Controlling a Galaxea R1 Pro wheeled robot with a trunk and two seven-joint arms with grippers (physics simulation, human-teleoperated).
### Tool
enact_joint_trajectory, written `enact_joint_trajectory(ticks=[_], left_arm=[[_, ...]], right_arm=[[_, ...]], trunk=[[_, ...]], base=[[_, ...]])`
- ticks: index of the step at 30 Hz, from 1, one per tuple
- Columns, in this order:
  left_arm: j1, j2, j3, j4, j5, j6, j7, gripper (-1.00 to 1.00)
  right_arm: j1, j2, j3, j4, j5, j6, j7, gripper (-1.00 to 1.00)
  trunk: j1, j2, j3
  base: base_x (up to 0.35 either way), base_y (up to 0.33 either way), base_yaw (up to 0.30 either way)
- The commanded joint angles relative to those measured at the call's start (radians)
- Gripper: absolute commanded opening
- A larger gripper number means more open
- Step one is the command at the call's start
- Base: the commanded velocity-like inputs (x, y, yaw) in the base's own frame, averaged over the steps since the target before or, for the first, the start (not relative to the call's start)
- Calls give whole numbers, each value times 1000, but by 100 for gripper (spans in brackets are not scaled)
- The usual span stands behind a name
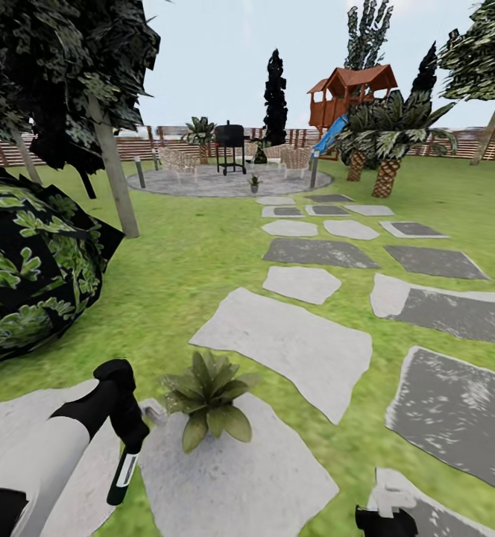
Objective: Pick up the pesticide atomizer in the garden and spray insectifuge to fully cover both potted plants in the garden.
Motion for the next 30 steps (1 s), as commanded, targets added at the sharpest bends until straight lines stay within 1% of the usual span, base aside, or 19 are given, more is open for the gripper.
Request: enact_joint_trajectory(ticks=[1, 3, 9, 12, 13, 14, 15, 17, 22, 30], left_arm=[[5, 1, -3, -1, -6, 11, -7, -100], [18, 2, -2, -2, -7, 11, -3, -100], [26, 2, 1, -2, -6, 11, -2, -100], [27, 1, 43, -3, -7, 11, 9, -100], [27, 0, 68, -2, -6, 11, 37, -100], [27, -3, 88, 0, -3, 11, 89, -100], [27, -4, 94, 2, 2, 11, 107, -100], [34, -7, 101, 13, 13, 11, 133, -100], [57, -26, 103, 18, 17, 10, 144, -100], [62, -39, 104, 7, 17, 11, 146, -100]], right_arm=[[-1, 0, -8, 2, 10, -3, -1, 100], [-1, 1, -8, 2, 10, -3, -1, 100], [-1, 7, -7, 2, 8, -2, -2, 100], [-1, 9, -6, 2, 9, -2, -1, 100], [-1, 9, -6, 2, 9, -2, 0, 100], [-1, 9, -6, 2, 9, -2, 0, 100], [-1, 9, -6, 2, 9, -1, 0, 100], [-1, 10, -7, 2, 8, -1, 0, 100], [-1, 9, -7, 2, 8, -1, 0, 100], [-1, 1, -7, 2, 9, -4, 0, 100]], trunk=[[-1, 0, -1], [-1, 0, -1], [-1, 0, -2], [-1, 0, -5], [-1, 0, -6], [-1, 0, -7], [-1, 0, -8], [-1, 0, -10], [-1, 0, -16], [-1, 0, -18]], base=[[-274, -156, 0], [-279, -145, 0], [-276, -137, 39], [-101, -99, 160], [-31, -32, 176], [-13, -13, 179], [-8, -8, 180], [-4, -4, 181], [34, -17, 182], [290, -45, 48]])
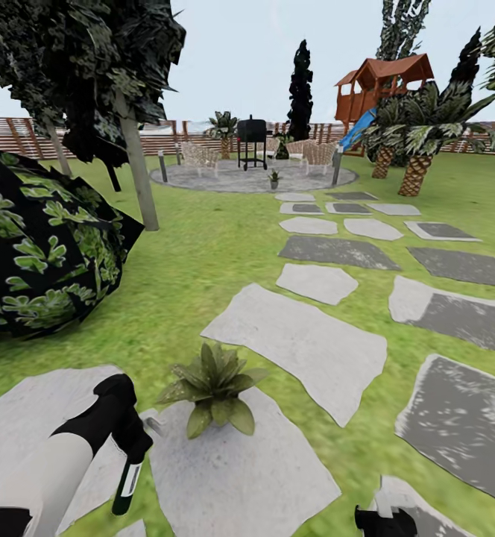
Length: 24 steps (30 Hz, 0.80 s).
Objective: Pick up the pesticide atomizer in the garden and spray insectifuge to fully cover both potted plants in the garden.
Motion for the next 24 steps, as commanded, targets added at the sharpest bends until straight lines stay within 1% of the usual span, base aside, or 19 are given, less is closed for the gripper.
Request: enact_joint_trajectory(ticks=[1, 8, 10, 12, 13, 14, 15, 17, 20, 22, 24], left_arm=[[0, 0, -4, -2, -5, 9, -8, -100], [-1, 0, -6, 7, -2, 12, -18, -100], [-1, 0, -9, 8, -5, 13, -36, -100], [-3, 0, -12, 8, -8, 13, -68, -100], [-5, 1, -16, 6, -18, 11, -130, -100], [-6, 2, -18, 3, -28, 12, -159, -100], [-6, 2, -19, 1, -36, 12, -171, -100], [-5, 2, -21, -1, -55, 11, -185, -100], [-4, 1, -21, -2, -79, 12, -191, -100], [-4, 0, -20, -2, -88, 12, -193, -100], [-3, 0, -19, -2, -90, 12, -194, -100]], right_arm=[[-1, 0, -8, 1, 11, -4, -2, 100], [-1, -1, -8, 1, 11, -3, -3, 100], [-1, 0, -8, 1, 11, -3, -3, 100], [-1, 1, -8, 0, 10, -2, -3, 100], [-1, 1, -8, 0, 9, -1, -4, 100], [-1, 2, -8, 0, 9, -1, -5, 100], [-1, 2, -8, 0, 9, -1, -5, 100], [-1, 4, -8, 0, 8, -1, -5, 100], [-1, 5, -8, 0, 8, -1, -5, 100], [-1, 5, -8, 0, 8, -1, -5, 100], [-1, 6, -8, 0, 8, -1, -5, 100]], trunk=[[1, 0, -1], [1, 0, -1], [1, 0, -1], [1, 0, -1], [1, 0, -1], [1, 0, -2], [1, 0, -3], [1, 0, -5], [1, 0, -8], [1, 0, -11], [1, 0, -13]], base=[[335, -2, 2], [329, 0, 0], [173, 0, 0], [73, 0, 0], [19, 0, 14], [10, 0, 75], [6, 0, 108], [3, 0, 139], [1, 0, 159], [0, 0, 165], [0, 0, 167]])
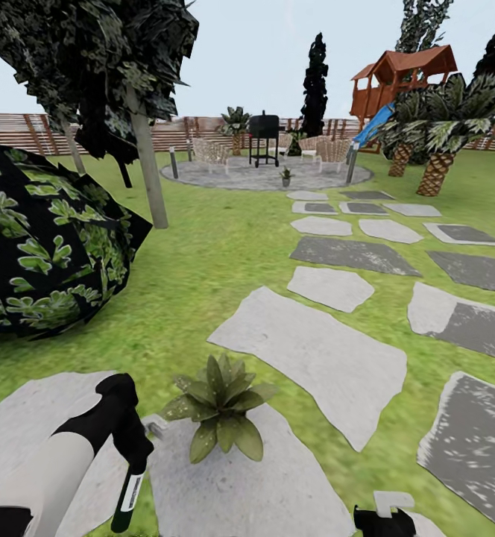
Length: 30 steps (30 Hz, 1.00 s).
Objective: Pick up the pesticide atomizer in the garden and spray insectifuge to fully cover both potted plants in the garden.
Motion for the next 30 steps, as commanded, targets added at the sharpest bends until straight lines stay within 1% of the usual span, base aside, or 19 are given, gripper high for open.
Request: enact_joint_trajectory(ticks=[1, 4, 8, 16, 25, 30], left_arm=[[0, 1, -4, -1, -7, 11, -10, -100], [0, 1, -3, -3, -6, 11, -10, -100], [-1, 0, -2, -4, -6, 11, -9, -100], [-2, 0, -1, -6, -5, 12, -8, -100], [-2, 0, -1, -6, -6, 12, -8, -100], [-3, 0, -1, -6, -6, 12, -8, -100]], right_arm=[[-1, 0, -8, 1, 11, -4, -2, 100], [-1, 0, -8, 1, 11, -4, -2, 100], [-1, -2, -8, 1, 10, -4, -2, 100], [-1, -1, -8, 1, 11, -4, -2, 100], [-1, 0, -7, 3, 11, -4, -2, 100], [-1, 0, -6, 2, 11, -5, -2, 100]], trunk=[[0, 0, -2], [0, 0, -5], [0, 0, -5], [0, 0, -5], [0, 0, -5], [0, 0, -5]], base=[[0, 0, 167], [0, -76, 124], [30, -240, 19], [151, -245, 33], [7, -270, 256], [-206, -219, 277]])
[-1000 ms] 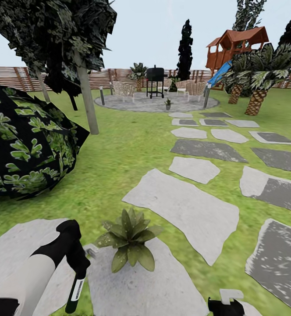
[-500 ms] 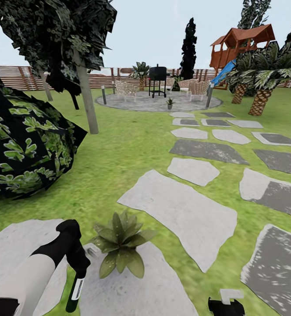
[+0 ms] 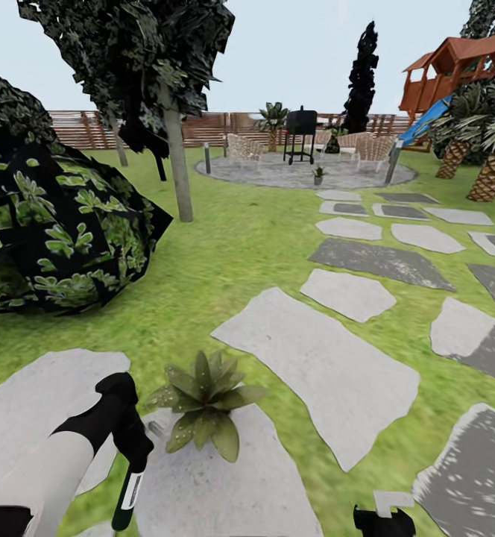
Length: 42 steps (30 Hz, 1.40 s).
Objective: Pick up the pesticide atomizer in the garden and spray insectifuge to fully cover both potted plants in the garden.
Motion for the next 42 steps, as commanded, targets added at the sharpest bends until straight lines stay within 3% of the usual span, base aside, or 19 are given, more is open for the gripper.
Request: enact_joint_trajectory(ticks=[1, 8, 18, 24, 32, 42], left_arm=[[-1, 1, -4, -1, -7, 12, -10, -100], [-2, 3, -4, -3, -7, 21, -9, -100], [-15, -1, -4, -15, -6, 41, -10, -100], [-16, -8, -5, -16, -6, 49, -11, -100], [-17, -38, -5, -16, -7, 50, -12, -100], [-15, -34, -5, -15, -7, 52, -12, -100]], right_arm=[[-1, 0, -8, 1, 10, -4, -2, 100], [-1, -1, -9, 1, 10, -3, -2, 100], [-1, -1, -9, 2, 10, -4, -2, 100], [-1, -7, -9, 2, 12, -5, -1, 100], [-1, -7, -9, 1, 12, -4, -1, 100], [-1, -6, -9, 1, 10, -4, -2, 100]], trunk=[[-1, 0, -1], [-1, 0, -1], [-1, 0, -1], [-1, 0, -1], [-1, 0, -1], [-1, 0, -1]], base=[[-259, -196, 277], [-237, -155, 187], [-13, -8, 150], [273, 0, 30], [306, -149, 1], [241, -241, 140]])
